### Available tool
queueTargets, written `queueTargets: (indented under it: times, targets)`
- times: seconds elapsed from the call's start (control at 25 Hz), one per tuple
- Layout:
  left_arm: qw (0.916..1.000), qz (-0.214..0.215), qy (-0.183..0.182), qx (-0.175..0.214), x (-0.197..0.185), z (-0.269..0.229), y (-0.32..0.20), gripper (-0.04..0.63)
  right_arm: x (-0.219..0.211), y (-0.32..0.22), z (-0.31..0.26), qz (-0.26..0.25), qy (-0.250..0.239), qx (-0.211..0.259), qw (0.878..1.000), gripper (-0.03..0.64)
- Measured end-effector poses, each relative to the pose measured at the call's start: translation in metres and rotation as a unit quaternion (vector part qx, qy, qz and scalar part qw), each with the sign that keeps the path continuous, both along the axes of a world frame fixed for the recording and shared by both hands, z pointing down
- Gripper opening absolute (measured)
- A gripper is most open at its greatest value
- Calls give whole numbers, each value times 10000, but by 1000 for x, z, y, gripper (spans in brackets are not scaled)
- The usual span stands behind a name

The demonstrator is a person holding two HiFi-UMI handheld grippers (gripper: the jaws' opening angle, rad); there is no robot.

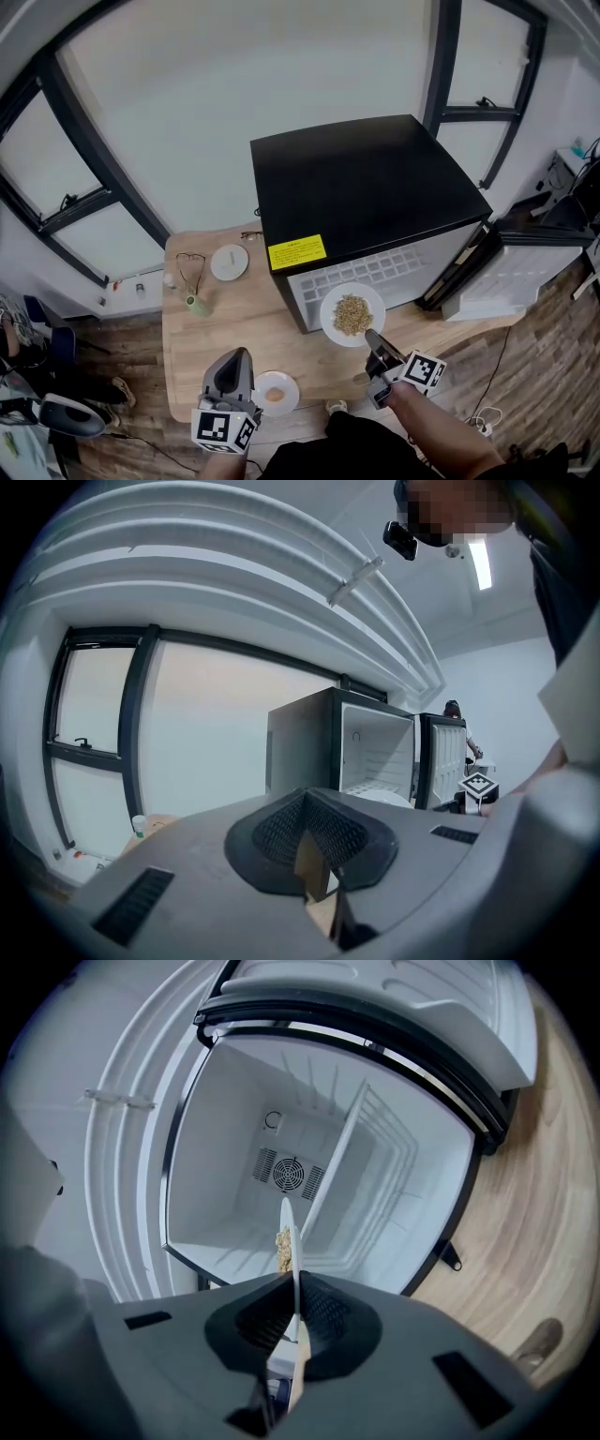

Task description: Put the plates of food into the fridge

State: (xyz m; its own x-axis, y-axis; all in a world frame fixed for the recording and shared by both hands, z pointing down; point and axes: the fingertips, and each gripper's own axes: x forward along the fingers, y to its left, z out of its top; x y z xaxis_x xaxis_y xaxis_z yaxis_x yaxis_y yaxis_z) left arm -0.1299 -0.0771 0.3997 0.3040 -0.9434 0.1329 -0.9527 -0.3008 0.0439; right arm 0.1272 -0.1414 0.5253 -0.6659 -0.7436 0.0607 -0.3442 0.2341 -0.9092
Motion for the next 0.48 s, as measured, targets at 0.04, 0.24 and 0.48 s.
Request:
queueTargets:
  times: [0.04,0.24,0.48]
  targets:
    - [10000,-24,-12,14,0,-1,-2,3,1,-4,0,16,-3,-54,10000,31]
    - [9998,-173,13,27,-3,-3,-9,3,-1,-22,-5,7,-20,-254,9997,31]
    - [9993,-337,81,126,-6,-14,-18,3,-6,-47,-9,-93,240,-463,9986,31]
